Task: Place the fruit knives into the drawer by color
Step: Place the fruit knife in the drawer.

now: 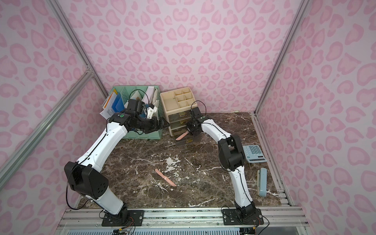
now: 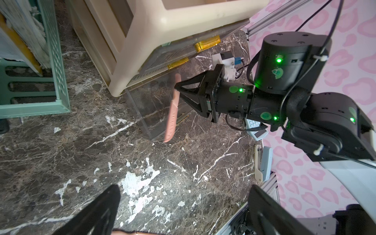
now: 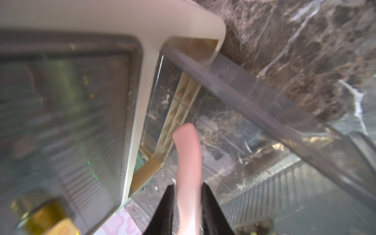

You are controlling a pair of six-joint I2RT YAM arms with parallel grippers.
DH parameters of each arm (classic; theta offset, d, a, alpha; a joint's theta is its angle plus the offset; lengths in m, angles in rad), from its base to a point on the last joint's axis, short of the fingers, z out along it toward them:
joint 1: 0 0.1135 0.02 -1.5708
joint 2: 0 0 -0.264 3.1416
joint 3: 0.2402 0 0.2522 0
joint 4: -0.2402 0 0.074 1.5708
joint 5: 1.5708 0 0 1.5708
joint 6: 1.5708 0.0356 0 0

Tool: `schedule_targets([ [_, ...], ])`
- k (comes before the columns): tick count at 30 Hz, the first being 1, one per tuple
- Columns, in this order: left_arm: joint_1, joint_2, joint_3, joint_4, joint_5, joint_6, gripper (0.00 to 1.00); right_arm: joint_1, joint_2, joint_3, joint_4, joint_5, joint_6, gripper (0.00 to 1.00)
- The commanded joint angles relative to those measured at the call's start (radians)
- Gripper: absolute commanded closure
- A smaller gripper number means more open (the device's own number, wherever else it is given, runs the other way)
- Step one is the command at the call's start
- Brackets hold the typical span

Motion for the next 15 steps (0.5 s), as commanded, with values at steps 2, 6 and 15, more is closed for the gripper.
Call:
schedule_targets([
  [2, 0.0, 0.003, 0.012, 0.01, 0.011, 0.013, 0.01, -0.002, 0.007, 0.015, -0.015, -0.009, 0.005, 0.71],
  [6, 0.001, 0.003, 0.02, 0.007, 0.006, 0.013, 0.01, -0.001, 0.001, 0.012, 0.013, -0.009, -0.001, 0.7],
  [15, 0.016, -0.009, 0.029, -0.037, -0.026, 0.0, 0.01, 0.026, -0.112, -0.071, 0.091, -0.015, -0.116, 0.72],
])
